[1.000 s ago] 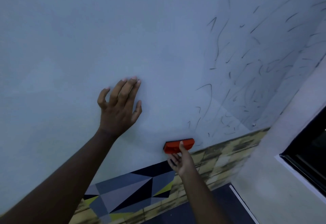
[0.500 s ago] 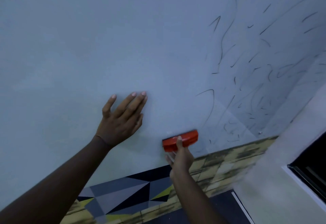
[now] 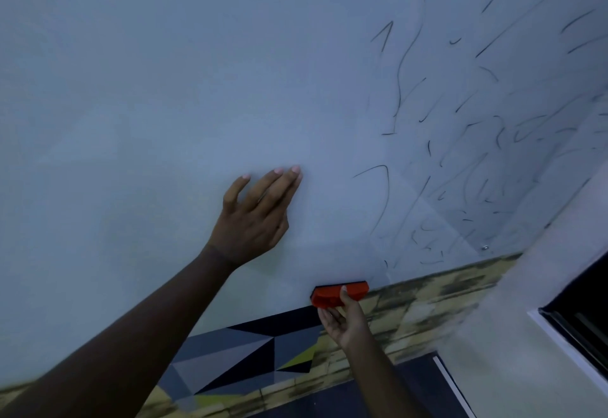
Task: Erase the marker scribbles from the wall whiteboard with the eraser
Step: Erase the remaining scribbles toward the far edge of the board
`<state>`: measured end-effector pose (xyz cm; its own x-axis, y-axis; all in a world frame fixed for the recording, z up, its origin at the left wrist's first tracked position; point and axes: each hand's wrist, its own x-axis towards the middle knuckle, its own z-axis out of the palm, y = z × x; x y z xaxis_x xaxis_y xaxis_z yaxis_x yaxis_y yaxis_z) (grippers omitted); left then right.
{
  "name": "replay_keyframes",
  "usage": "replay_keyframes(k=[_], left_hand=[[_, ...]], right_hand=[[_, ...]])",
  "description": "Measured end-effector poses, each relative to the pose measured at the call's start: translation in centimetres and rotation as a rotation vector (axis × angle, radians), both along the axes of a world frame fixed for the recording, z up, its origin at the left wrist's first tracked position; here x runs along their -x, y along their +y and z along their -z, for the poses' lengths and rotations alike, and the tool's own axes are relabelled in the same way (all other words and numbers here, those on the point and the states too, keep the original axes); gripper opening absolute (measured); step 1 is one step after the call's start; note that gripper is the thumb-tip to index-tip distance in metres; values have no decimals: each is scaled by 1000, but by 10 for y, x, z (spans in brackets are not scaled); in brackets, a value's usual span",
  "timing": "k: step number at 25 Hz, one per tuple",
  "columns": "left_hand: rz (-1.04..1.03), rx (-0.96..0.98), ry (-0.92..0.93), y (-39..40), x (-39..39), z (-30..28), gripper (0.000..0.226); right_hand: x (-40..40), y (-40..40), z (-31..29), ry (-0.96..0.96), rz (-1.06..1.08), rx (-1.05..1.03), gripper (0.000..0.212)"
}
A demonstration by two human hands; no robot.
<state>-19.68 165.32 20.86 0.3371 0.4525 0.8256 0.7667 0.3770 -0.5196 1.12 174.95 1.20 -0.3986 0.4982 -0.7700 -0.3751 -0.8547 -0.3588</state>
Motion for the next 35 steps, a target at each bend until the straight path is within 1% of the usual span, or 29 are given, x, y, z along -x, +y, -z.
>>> replay_keyframes(k=[4,7,9,10,12,13,14,15,16,17,18,20,22,23,25,26,28,30,31,33,35], left_hand=[[-30,-2,3,0,2,3,73],[-36,6,13,-1,2,1,73],[-45,-1,12,-1,1,2,73],[-50,-6,11,-1,1,4,73],[-56,-13,22,1,1,5,73],[-54,-15,23,1,2,5,73],[-52,-17,20,1,2,4,73],[-53,-19,13,0,2,5,74],[-53,-21,13,0,1,5,74],[-55,-23,16,0,0,6,74],[-55,-27,16,0,-1,6,73],[-55,-31,13,2,0,8,73],[-70,-34,19,2,1,10,72],[-75,-34,22,3,1,10,72],[-62,-26,12,3,1,12,71],[-56,-25,10,3,2,12,72],[-56,-20,4,3,2,13,72],[-40,-12,-9,3,1,13,72],[-31,-9,-16,3,0,14,72],[-23,-10,-25,2,0,13,72],[-14,-6,-31,1,-1,11,73]], right_hand=[[-13,17,7,-13,23,-45,47],[-24,27,-10,-24,72,-108,49],[-24,27,-29,-71,76,-199,46],[-18,24,-41,-128,75,-277,41],[6,2,-57,-260,91,-525,32],[20,-16,-61,-326,95,-661,33],[30,-34,-58,-423,79,-794,40],[35,-49,-50,-513,37,-895,48],[37,-60,-40,-579,-20,-947,53],[35,-63,-27,-616,-65,-941,55],[32,-59,-12,-604,-82,-865,50],[31,-44,12,-464,-76,-582,41],[28,-32,26,-290,-79,-323,40],[25,-28,32,-230,-92,-250,41],[20,-25,43,-165,-113,-201,46],[19,-24,46,-145,-106,-195,46],[22,-29,44,-129,-79,-192,40],[30,-36,30,-169,-22,-231,38],[32,-38,19,-215,26,-294,39],[35,-36,-10,-274,151,-485,45],[31,-29,-40,-310,238,-675,59]])
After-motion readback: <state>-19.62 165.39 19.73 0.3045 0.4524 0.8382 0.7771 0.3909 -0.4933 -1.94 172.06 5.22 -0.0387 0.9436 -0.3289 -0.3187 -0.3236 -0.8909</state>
